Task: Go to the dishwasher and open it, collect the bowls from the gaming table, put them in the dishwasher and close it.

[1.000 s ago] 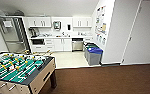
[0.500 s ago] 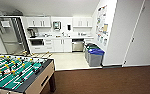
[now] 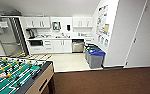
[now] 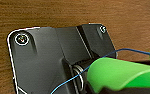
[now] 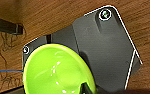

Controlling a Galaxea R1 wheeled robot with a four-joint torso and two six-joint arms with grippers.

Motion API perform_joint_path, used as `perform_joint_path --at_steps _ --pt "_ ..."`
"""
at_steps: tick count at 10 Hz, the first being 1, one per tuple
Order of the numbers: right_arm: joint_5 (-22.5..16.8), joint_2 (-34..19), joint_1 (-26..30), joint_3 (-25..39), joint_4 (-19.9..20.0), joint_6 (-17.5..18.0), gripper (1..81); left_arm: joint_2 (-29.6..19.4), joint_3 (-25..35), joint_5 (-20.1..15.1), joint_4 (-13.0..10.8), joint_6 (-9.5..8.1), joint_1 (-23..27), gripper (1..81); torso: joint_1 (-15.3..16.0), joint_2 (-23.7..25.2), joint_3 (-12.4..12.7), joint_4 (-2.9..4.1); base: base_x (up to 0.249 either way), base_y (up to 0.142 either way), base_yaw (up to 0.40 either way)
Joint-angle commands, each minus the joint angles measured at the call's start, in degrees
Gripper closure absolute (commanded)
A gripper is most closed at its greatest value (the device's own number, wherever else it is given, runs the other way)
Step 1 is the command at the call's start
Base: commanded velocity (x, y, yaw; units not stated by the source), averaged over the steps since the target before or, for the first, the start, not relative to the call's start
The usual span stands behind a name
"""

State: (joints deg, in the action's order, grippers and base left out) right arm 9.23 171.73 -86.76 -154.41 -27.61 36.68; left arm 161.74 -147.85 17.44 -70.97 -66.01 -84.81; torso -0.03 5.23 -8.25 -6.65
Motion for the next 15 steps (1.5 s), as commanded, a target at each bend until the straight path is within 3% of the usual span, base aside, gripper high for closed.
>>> perform_joint_path --at_steps 1,11,15 --pt "-1.85 -0.22 2.68 0.17 -0.51 -0.12 81.1 -0.89 0.1 -1.27 -0.39 0.01 2.76 81.1 0.03 0.0 0.0 0.0 0.174 0.0 0.0" --pt "-1.85 0.04 2.68 0.17 -0.6 -0.12 81.1 -0.72 0.1 -1.27 -0.57 0.01 2.76 81.1 0.03 0.0 0.0 0.0 0.175 0.0 0.0" --pt "-1.85 0.04 2.69 0.17 -0.6 -0.12 81.1 -0.72 0.1 -1.27 -0.48 0.01 2.76 81.1 0.03 0.0 0.0 0.0 0.175 -0.061 0.0"
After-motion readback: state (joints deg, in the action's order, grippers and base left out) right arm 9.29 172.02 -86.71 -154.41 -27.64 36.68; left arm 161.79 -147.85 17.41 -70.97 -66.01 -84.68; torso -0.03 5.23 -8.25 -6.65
